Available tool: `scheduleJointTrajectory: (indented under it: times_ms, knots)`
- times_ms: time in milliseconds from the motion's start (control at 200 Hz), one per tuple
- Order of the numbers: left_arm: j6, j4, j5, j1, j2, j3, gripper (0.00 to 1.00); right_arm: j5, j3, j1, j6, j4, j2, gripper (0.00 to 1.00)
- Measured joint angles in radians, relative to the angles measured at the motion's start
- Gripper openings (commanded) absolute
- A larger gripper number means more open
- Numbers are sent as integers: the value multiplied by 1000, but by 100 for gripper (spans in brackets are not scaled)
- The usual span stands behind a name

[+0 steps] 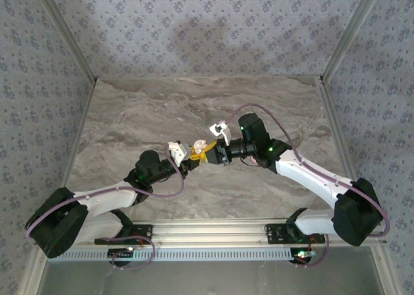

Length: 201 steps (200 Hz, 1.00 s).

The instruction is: Insert the wireless bluetooth earbuds into the charging case

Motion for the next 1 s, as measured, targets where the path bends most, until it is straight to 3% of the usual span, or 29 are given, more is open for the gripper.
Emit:
scheduleJointTrajectory:
  times_ms: [350,645,820,1004]
  knots:
    - [1,-7,1,0,-11,0,9,5,3,13,-4,0,6,32]
    - [24,-39,71,0,-12,0,10,77,12,-8,-129,-93,-122,60]
    - [27,-51,135,0,-13,8,10,77,82,-78,-197,-166,-153,65]
    - [42,-72,179,0,-14,18,10,6,144,-119,-211,-204,-47,68]
